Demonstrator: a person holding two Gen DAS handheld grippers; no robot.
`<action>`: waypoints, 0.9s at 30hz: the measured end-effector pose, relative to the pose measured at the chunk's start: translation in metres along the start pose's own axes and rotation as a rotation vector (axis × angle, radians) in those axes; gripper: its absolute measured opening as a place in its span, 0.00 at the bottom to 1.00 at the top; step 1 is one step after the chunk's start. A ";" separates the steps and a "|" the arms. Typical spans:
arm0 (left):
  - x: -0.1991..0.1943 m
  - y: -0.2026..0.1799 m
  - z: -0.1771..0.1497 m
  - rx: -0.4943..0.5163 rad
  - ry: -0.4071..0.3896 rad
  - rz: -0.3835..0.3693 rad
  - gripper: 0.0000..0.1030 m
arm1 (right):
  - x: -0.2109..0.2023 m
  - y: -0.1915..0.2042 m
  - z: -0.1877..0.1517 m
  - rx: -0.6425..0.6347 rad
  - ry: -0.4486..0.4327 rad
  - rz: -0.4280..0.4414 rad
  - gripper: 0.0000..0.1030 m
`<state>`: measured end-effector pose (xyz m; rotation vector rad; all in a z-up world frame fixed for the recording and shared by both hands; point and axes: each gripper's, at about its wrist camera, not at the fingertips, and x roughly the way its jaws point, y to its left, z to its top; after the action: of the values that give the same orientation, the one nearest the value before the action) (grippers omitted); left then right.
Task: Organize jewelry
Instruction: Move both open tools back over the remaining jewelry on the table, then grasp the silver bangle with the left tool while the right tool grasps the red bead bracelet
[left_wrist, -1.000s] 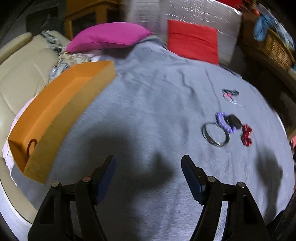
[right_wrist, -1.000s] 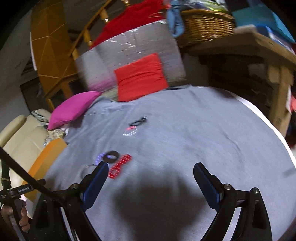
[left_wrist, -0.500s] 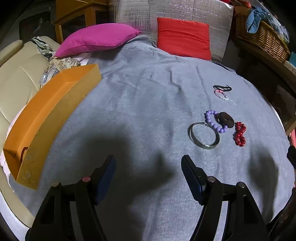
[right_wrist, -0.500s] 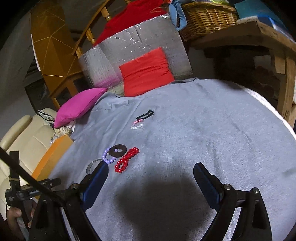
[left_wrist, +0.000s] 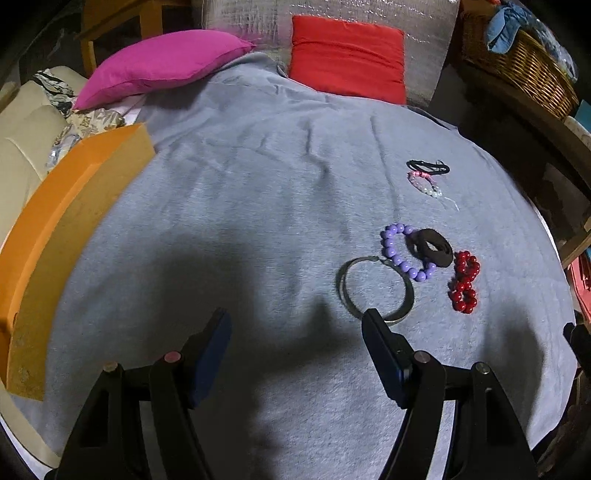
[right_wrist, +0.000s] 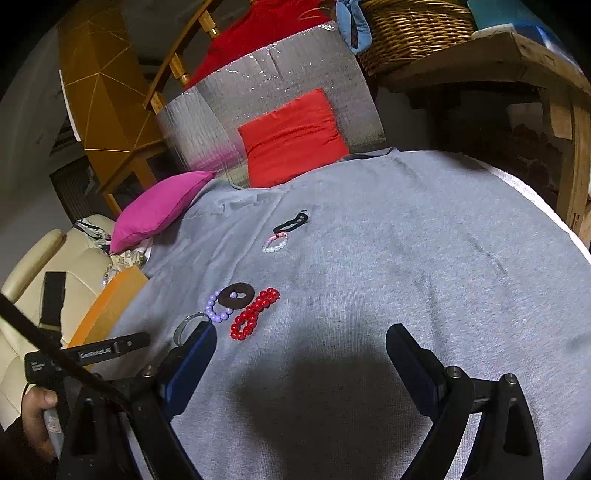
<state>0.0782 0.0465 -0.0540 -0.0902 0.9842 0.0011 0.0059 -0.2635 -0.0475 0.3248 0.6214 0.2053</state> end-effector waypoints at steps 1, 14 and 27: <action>0.003 -0.002 0.002 0.004 0.005 0.002 0.71 | 0.002 0.001 0.001 0.010 0.012 0.010 0.92; 0.053 -0.023 0.025 0.051 0.126 0.025 0.29 | 0.007 -0.002 0.007 0.036 0.029 0.020 0.92; 0.044 -0.013 0.019 0.062 0.092 0.013 0.04 | 0.102 0.016 0.037 0.198 0.314 0.108 0.64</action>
<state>0.1193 0.0330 -0.0790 -0.0275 1.0763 -0.0218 0.1079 -0.2281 -0.0678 0.5231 0.9384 0.3024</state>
